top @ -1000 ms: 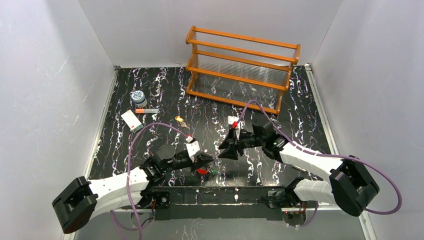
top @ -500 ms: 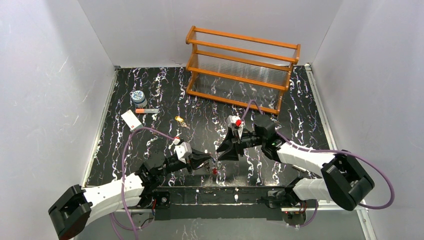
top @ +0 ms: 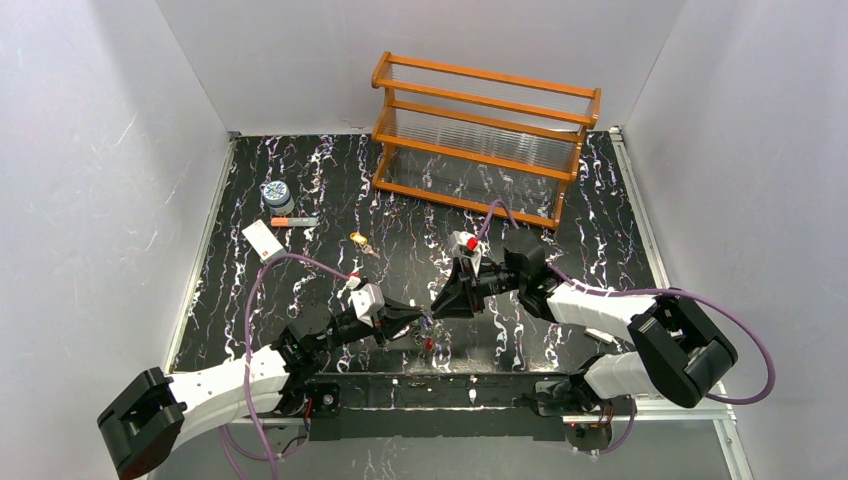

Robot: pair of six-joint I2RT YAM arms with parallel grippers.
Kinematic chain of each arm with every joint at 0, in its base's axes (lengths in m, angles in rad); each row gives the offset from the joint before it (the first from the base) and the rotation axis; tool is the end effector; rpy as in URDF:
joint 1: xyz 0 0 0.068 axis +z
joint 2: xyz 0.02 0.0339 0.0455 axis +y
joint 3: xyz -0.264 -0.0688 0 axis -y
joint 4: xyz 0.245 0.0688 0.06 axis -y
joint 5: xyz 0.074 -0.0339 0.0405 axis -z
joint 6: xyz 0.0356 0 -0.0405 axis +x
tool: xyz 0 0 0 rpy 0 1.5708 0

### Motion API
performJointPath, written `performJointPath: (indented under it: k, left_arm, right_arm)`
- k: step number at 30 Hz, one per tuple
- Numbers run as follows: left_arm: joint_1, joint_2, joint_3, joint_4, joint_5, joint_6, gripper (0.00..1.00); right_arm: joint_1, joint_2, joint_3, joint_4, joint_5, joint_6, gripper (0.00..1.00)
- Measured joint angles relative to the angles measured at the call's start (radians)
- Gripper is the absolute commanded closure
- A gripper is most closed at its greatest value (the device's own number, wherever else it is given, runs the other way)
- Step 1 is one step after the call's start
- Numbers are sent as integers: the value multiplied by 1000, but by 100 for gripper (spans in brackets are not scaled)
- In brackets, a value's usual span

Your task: Put the keys on the keyring

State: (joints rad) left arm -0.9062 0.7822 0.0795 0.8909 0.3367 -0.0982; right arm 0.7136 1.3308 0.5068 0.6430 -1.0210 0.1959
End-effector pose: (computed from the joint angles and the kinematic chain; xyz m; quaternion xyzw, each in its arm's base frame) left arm 0.0920 -0.1365 0.2072 0.3658 0.5272 -0.4592 0.6143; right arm 0.1758 0.1923 0.2142 -0.4740 0.5678 0.5826 0.3370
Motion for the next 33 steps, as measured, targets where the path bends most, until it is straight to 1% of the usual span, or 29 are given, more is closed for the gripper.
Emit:
performJointPath:
  k: [5,8,10,19,33]
  left_arm:
    - [0,0,0,0,0,0,100]
    - [0,0,0,0,0,0,100]
    - [0,0,0,0,0,0,100]
    - [0,0,0,1,0,-5,100]
    - [0,-7,-1,-1,0,-7,100]
  right_arm:
    - [13,16,3,13,0,4,66]
    - [22,31,5,14,0,6,75]
    - [23,41,8,14,0,8,78]
    - [27,48,11,11,2,5,98]
    - [28,61,11,0,5,-23,99]
